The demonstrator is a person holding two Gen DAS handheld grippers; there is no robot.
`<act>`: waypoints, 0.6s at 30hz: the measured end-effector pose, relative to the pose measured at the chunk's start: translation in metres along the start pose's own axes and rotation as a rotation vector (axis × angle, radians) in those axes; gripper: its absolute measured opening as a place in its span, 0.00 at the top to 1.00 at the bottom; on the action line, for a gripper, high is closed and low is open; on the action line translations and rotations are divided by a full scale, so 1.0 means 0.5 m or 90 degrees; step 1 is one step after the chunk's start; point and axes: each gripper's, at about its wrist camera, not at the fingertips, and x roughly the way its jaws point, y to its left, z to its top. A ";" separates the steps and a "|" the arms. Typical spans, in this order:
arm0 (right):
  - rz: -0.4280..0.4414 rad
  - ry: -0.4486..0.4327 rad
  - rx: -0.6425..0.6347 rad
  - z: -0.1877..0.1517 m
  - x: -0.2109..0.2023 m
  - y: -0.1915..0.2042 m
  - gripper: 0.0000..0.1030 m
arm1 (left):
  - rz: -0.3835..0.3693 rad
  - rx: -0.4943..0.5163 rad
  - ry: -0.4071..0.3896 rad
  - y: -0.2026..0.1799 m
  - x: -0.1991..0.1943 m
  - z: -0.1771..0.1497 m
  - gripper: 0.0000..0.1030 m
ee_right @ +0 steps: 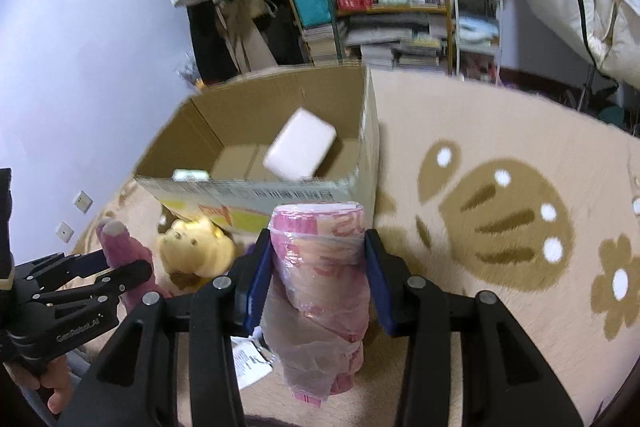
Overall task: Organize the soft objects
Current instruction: 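Carry both items over the box and open both tools to release them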
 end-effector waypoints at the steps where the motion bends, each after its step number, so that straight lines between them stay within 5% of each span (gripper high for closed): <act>1: 0.001 -0.013 -0.004 0.004 -0.010 0.004 0.55 | 0.008 -0.008 -0.017 0.006 -0.014 0.002 0.54; 9: 0.018 -0.111 -0.019 0.045 -0.070 0.028 0.55 | 0.050 -0.017 -0.132 0.033 -0.090 0.027 0.54; 18: 0.031 -0.224 -0.026 0.079 -0.106 0.041 0.55 | 0.034 -0.024 -0.259 0.041 -0.148 0.075 0.54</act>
